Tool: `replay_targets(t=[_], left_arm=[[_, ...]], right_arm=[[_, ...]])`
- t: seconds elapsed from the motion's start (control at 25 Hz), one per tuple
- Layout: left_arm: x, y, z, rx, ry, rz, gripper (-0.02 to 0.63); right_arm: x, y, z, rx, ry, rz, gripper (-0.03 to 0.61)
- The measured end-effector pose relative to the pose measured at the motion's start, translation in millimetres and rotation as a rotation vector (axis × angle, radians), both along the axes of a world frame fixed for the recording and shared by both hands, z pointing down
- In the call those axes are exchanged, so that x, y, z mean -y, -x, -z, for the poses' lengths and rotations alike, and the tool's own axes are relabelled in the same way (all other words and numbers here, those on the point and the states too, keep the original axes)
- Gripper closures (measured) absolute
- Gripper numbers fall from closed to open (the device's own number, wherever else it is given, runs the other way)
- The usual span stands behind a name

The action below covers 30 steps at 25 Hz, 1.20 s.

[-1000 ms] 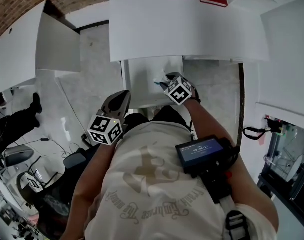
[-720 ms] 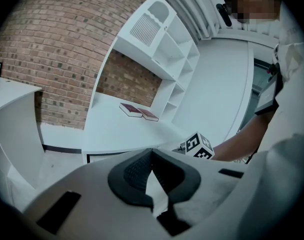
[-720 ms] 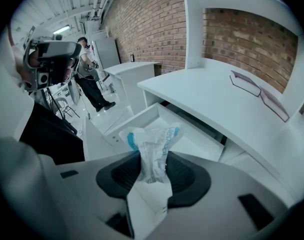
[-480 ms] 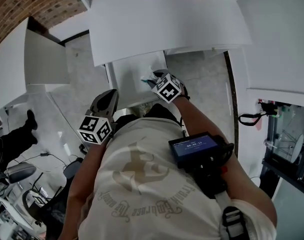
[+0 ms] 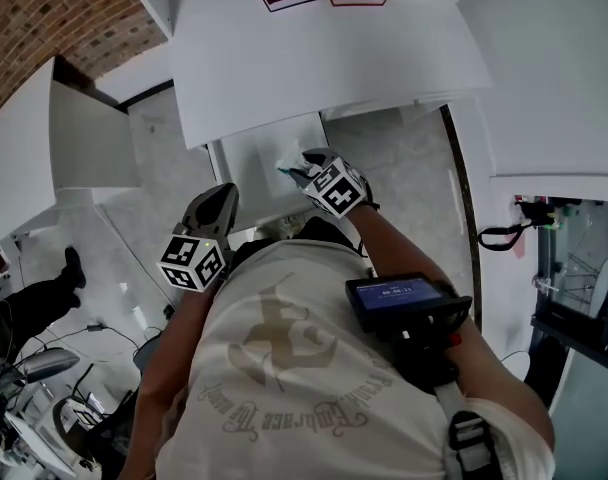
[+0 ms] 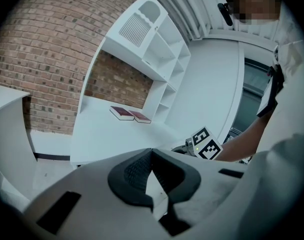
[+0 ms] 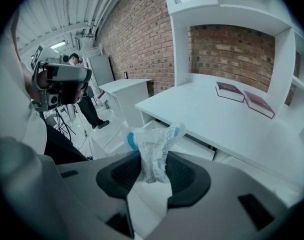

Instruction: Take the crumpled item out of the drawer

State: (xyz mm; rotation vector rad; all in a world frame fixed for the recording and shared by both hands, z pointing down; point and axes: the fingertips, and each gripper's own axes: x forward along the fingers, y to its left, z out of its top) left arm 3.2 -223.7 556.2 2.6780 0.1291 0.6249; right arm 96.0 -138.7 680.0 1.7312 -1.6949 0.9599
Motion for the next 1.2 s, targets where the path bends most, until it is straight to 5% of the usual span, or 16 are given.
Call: replay_targets(t=[1.2], left_arm=[[14,-30,32,-0.08,-0.051,-0.031,0.594]], right_arm=[[45,-4,119,0.047,-0.376,-0.06,0.413]])
